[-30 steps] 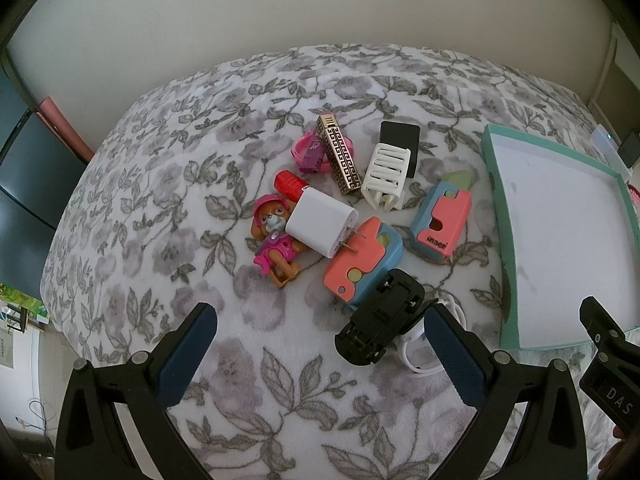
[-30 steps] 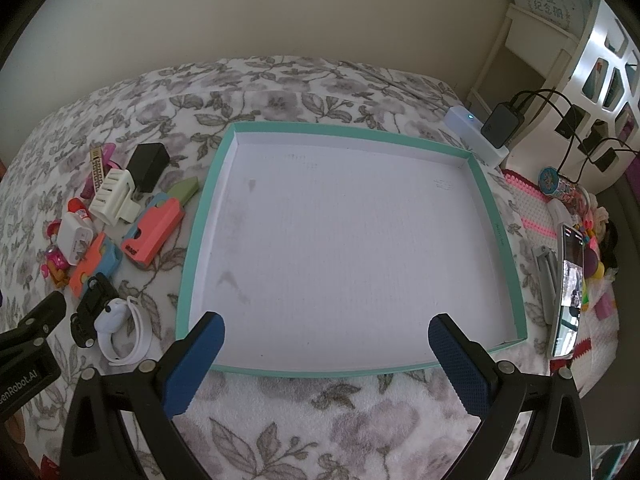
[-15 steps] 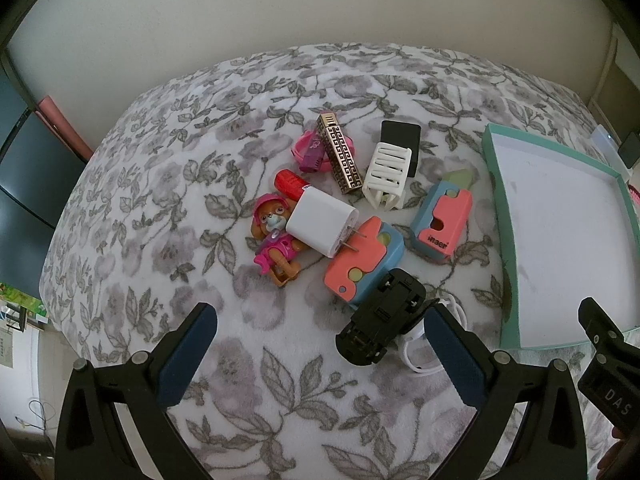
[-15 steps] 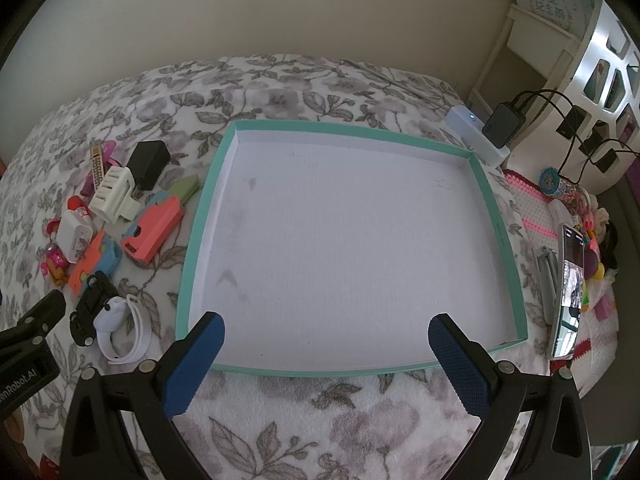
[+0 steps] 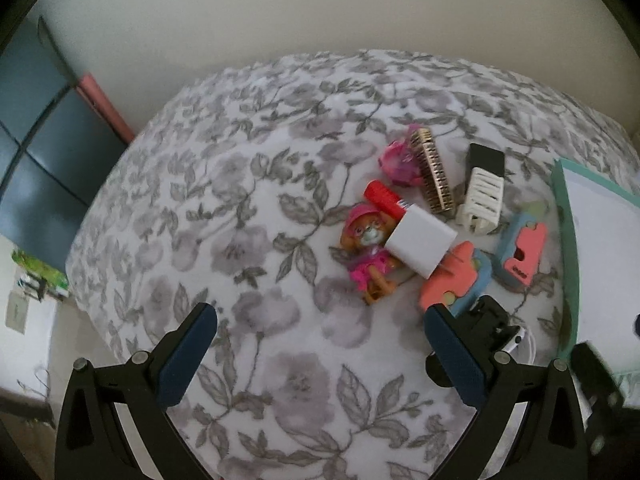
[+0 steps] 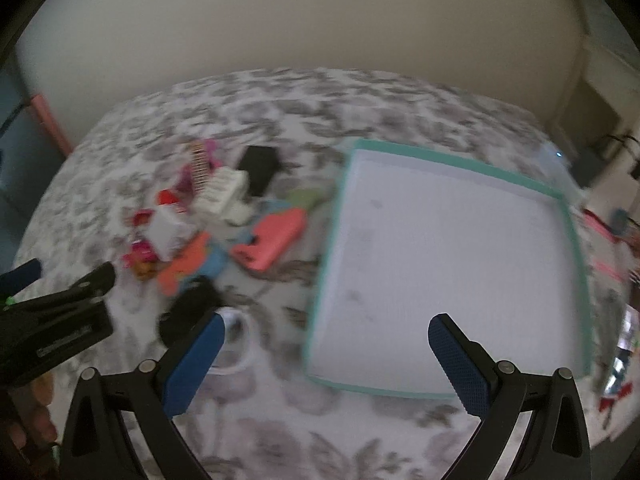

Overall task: Organize rigid objects
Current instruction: 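Grasp the white smartwatch with the right tool while the left tool reaches for the black toy car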

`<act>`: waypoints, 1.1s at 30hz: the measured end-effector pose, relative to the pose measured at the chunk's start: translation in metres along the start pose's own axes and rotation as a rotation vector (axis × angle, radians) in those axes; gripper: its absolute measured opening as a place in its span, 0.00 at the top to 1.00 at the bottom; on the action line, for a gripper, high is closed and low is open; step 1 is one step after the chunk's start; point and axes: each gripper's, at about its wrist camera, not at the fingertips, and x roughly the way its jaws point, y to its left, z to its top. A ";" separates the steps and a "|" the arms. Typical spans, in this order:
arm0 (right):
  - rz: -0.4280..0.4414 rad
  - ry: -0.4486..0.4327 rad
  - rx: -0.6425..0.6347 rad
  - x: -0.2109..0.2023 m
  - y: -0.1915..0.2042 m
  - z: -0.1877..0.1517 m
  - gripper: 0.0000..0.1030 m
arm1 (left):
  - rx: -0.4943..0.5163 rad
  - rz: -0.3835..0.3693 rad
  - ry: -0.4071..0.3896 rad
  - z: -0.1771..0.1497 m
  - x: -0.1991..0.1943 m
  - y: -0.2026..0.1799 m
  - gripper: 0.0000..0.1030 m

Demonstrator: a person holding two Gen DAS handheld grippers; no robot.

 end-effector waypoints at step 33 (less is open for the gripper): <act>0.082 0.224 -0.222 0.061 0.066 -0.012 0.34 | -0.051 -0.104 0.161 -0.003 0.046 0.010 0.00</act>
